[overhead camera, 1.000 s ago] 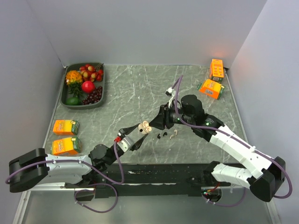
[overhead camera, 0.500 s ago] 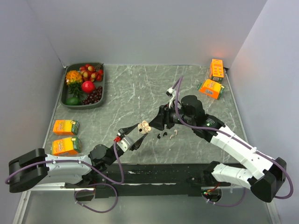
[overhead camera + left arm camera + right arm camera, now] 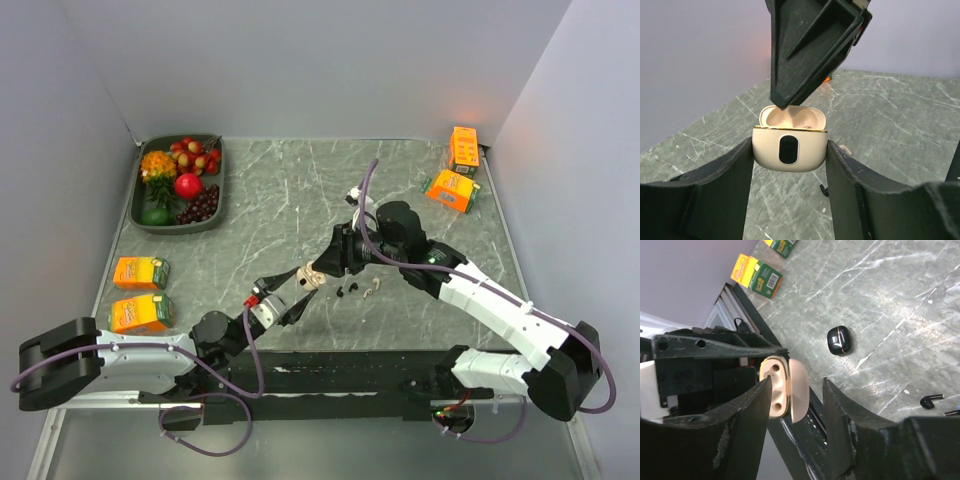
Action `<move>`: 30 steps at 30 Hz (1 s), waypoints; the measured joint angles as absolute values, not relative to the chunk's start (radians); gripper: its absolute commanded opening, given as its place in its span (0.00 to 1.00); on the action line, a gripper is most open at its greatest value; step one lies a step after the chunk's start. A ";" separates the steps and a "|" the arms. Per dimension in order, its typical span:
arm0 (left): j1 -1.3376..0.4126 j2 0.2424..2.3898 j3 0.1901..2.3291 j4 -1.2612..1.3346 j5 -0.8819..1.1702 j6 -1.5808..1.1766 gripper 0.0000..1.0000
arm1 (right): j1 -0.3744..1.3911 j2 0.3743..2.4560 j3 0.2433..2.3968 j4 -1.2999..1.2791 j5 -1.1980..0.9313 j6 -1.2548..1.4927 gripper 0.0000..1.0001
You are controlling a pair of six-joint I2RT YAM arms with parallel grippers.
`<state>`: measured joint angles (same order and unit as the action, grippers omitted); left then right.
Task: Insert the wireless bluetooth earbuds into the charging case
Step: Adjust the charging case.
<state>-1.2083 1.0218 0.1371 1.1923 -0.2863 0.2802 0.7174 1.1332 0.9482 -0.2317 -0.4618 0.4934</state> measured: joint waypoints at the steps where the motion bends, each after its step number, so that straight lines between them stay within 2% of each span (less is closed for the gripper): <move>1: -1.210 1.021 0.138 1.192 -0.286 0.280 0.01 | 0.717 1.139 0.948 -0.231 -0.463 0.494 0.49; 5: -1.216 1.021 0.142 1.192 -0.286 0.284 0.01 | 0.718 1.156 0.948 -0.225 -0.472 0.497 0.45; 10: -1.220 1.025 0.151 1.191 -0.286 0.295 0.01 | 0.720 1.166 0.948 -0.223 -0.484 0.498 0.34; 17: -1.223 1.032 0.154 1.202 -0.288 0.295 0.01 | 0.722 1.166 0.948 -0.223 -0.484 0.493 0.06; 19: -1.224 1.033 0.154 1.208 -0.290 0.295 0.02 | 0.722 1.166 0.948 -0.223 -0.483 0.490 0.01; 20: -1.225 1.034 0.154 1.210 -0.292 0.295 0.08 | 0.722 1.166 0.948 -0.223 -0.483 0.488 0.00; 21: -1.225 1.036 0.155 1.211 -0.294 0.294 0.18 | 0.722 1.166 0.948 -0.223 -0.483 0.485 0.00; 22: -1.226 1.037 0.157 1.210 -0.297 0.294 0.42 | 0.722 1.165 0.948 -0.224 -0.480 0.482 0.00; 23: -1.226 1.038 0.160 1.207 -0.301 0.293 0.57 | 0.722 1.165 0.948 -0.224 -0.478 0.477 0.00; 24: -1.226 1.037 0.163 1.201 -0.305 0.292 0.97 | 0.722 1.163 0.948 -0.225 -0.472 0.472 0.00; 30: -1.227 0.952 0.179 1.113 -0.331 0.263 0.96 | 0.722 1.128 0.956 -0.294 -0.437 0.415 0.00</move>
